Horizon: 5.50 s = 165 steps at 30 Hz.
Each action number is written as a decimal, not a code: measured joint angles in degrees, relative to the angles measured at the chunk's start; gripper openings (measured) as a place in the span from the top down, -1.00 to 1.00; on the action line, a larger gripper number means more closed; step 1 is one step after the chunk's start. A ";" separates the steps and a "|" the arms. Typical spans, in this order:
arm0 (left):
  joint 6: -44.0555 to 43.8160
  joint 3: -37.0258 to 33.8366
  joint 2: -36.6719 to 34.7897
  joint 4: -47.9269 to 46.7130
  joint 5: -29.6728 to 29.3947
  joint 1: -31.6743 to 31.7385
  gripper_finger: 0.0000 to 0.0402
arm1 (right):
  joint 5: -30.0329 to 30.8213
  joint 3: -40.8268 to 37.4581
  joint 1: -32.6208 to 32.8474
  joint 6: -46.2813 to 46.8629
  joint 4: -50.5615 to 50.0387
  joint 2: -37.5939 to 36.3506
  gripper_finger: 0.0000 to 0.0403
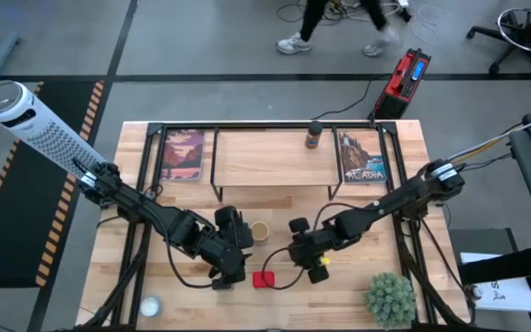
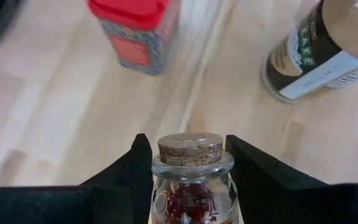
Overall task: Shelf spices
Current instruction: Remove the brown seasoning bottle from the shelf
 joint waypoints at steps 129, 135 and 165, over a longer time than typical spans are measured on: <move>-5.06 1.81 -3.87 -0.86 2.44 0.06 -0.14 | 0.46 15.05 15.18 -40.70 -23.68 14.31 -0.07; -5.41 1.81 -3.87 -0.75 2.44 0.06 -0.14 | -0.39 15.05 13.99 -40.83 -23.15 14.93 -0.06; -5.37 1.81 -3.85 -0.80 2.55 -0.05 -0.14 | -1.57 15.77 13.08 -35.49 -22.30 17.99 0.17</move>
